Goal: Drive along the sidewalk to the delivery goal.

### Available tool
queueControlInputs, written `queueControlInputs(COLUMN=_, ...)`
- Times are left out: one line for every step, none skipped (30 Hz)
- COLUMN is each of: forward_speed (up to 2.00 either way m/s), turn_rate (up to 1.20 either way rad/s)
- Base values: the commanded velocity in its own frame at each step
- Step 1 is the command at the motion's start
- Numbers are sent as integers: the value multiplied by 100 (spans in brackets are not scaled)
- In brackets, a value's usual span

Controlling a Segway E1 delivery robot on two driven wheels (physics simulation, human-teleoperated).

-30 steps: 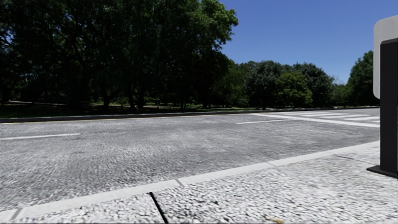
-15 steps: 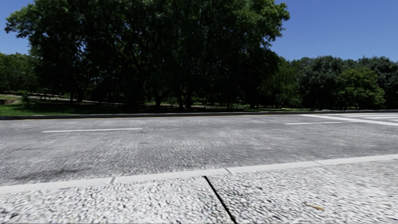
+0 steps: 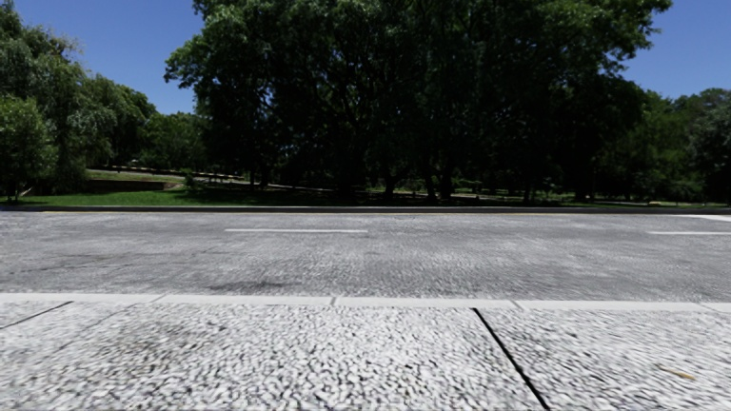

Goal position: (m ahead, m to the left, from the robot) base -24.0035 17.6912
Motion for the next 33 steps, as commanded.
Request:
queueControlInputs(forward_speed=-68, turn_rate=68)
queueControlInputs(forward_speed=-68, turn_rate=68)
queueControlInputs(forward_speed=-68, turn_rate=68)
queueControlInputs(forward_speed=-68, turn_rate=68)
queueControlInputs(forward_speed=-68, turn_rate=68)
queueControlInputs(forward_speed=-68, turn_rate=68)
queueControlInputs(forward_speed=-68, turn_rate=68)
queueControlInputs(forward_speed=-68, turn_rate=68)
queueControlInputs(forward_speed=-68, turn_rate=66)
queueControlInputs(forward_speed=-64, turn_rate=56)
queueControlInputs(forward_speed=-4, turn_rate=35)
queueControlInputs(forward_speed=-4, turn_rate=35)
queueControlInputs(forward_speed=0, turn_rate=0)
queueControlInputs(forward_speed=0, turn_rate=0)
queueControlInputs(forward_speed=0, turn_rate=0)
queueControlInputs(forward_speed=0, turn_rate=0)
queueControlInputs(forward_speed=0, turn_rate=0)
queueControlInputs(forward_speed=0, turn_rate=0)
queueControlInputs(forward_speed=0, turn_rate=0)
queueControlInputs(forward_speed=0, turn_rate=0)
queueControlInputs(forward_speed=0, turn_rate=0)
queueControlInputs(forward_speed=0, turn_rate=0)
queueControlInputs(forward_speed=0, turn_rate=0)
queueControlInputs(forward_speed=0, turn_rate=0)
queueControlInputs(forward_speed=0, turn_rate=5)
queueControlInputs(forward_speed=0, turn_rate=15)
queueControlInputs(forward_speed=0, turn_rate=15)
queueControlInputs(forward_speed=0, turn_rate=22)
queueControlInputs(forward_speed=0, turn_rate=32)
queueControlInputs(forward_speed=18, turn_rate=37)
queueControlInputs(forward_speed=43, turn_rate=43)
queueControlInputs(forward_speed=43, turn_rate=43)
queueControlInputs(forward_speed=60, turn_rate=47)
